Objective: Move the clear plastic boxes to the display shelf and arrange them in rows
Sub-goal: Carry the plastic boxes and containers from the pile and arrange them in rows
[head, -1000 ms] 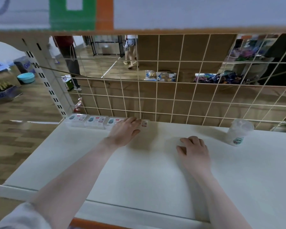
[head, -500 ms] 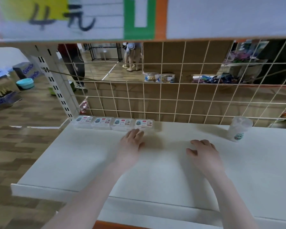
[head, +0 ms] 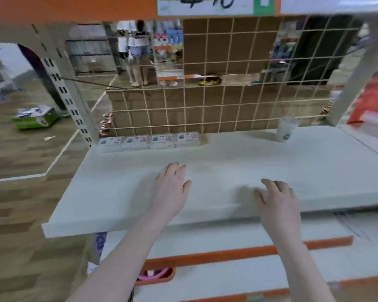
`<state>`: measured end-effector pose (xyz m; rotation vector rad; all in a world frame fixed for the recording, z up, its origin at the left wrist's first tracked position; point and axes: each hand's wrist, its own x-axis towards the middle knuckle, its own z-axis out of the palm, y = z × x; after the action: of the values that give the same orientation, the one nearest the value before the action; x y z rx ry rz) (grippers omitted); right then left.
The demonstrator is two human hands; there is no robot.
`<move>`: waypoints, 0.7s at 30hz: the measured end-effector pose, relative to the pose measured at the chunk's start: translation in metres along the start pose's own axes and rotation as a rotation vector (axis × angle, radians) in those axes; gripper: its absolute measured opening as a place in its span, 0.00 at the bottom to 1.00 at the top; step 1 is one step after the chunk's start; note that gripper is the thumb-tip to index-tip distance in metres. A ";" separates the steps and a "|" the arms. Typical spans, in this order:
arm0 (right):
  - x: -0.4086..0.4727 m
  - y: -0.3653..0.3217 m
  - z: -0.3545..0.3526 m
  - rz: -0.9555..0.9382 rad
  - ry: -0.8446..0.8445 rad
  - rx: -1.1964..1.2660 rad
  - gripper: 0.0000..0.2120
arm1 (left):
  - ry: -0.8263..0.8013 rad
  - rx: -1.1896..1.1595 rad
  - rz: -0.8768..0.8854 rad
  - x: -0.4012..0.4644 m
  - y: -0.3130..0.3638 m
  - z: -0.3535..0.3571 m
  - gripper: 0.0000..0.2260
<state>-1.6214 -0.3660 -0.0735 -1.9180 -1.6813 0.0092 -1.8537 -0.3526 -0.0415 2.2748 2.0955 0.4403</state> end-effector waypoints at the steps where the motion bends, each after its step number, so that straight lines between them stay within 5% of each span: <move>1: -0.009 0.004 -0.006 0.016 0.021 -0.019 0.15 | -0.002 -0.001 0.025 -0.003 0.004 -0.003 0.21; 12: -0.046 0.086 -0.078 0.127 0.261 -0.181 0.14 | -0.043 -0.076 0.222 -0.006 0.110 -0.011 0.22; 21: -0.044 0.215 -0.153 0.234 0.299 -0.290 0.13 | -0.036 -0.136 0.368 0.012 0.274 0.018 0.23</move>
<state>-1.3790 -0.4770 -0.0538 -2.1918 -1.3094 -0.4307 -1.5824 -0.3654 -0.0017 2.5633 1.5743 0.5265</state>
